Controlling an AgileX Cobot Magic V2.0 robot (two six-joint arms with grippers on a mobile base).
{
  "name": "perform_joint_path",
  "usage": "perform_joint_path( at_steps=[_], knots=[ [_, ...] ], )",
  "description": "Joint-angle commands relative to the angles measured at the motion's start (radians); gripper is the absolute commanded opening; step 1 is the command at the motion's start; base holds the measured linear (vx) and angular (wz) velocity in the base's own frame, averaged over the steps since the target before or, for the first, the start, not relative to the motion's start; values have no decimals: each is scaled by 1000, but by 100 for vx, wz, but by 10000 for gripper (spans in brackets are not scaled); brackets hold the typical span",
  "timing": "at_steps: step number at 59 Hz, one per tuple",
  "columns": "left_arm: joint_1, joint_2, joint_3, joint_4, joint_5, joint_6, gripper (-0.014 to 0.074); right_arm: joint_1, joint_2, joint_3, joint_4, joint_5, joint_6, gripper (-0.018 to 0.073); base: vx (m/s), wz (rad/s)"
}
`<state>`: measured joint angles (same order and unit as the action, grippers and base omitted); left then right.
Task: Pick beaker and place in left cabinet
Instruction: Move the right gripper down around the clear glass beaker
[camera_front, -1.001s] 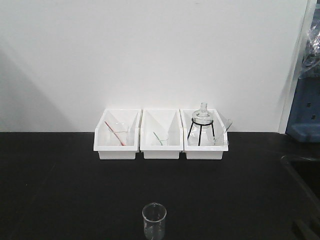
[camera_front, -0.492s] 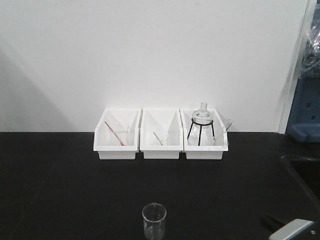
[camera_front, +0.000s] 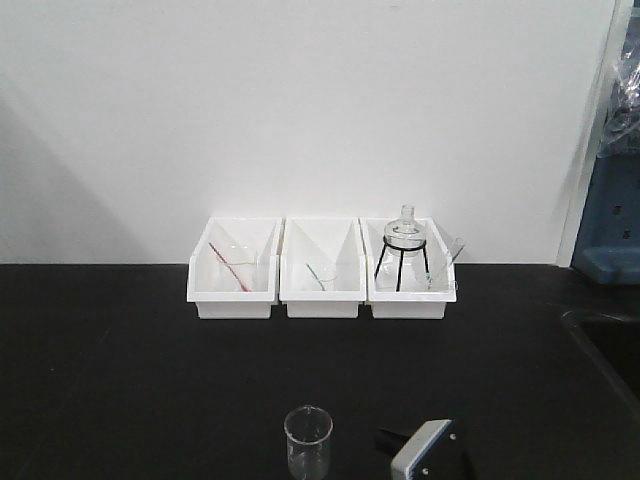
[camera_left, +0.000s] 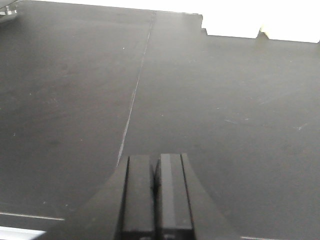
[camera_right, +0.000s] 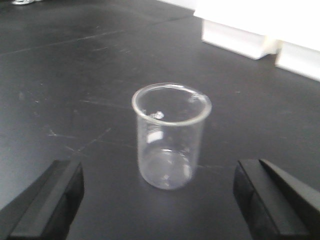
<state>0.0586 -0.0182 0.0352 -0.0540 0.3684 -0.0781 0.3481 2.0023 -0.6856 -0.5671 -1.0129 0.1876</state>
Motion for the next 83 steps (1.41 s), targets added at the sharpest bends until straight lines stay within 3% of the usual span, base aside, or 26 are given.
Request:
perform_joint_path(
  at_steps=[1,19,31,52,64,75,83],
  knots=[
    [-4,-10,-18,-8,-81,-3,-6,37,-1,-70,69,-43,6,666,0,0],
    [-4,-10,-18,-8,-81,-3,-6,83,78,-222,97,36,11,664,0,0],
    [-4,-10,-18,-8,-81,-3,-6,83,131,-337,94,59,92,658,0,0],
    [-4,-10,-18,-8,-81,-3,-6,85,213,-429,31,77,162,616,0,0],
    [-4,-10,-18,-8,-81,-3,-6,106,220,-457,32,85,161,509,0,0],
    [-4,-10,-18,-8,-81,-3,-6,123,220,-457,47,84,153,319,0,0],
    [-4,-10,-18,-8,-81,-3,-6,123,192,-454,45,103,166,239,0,0]
  ],
)
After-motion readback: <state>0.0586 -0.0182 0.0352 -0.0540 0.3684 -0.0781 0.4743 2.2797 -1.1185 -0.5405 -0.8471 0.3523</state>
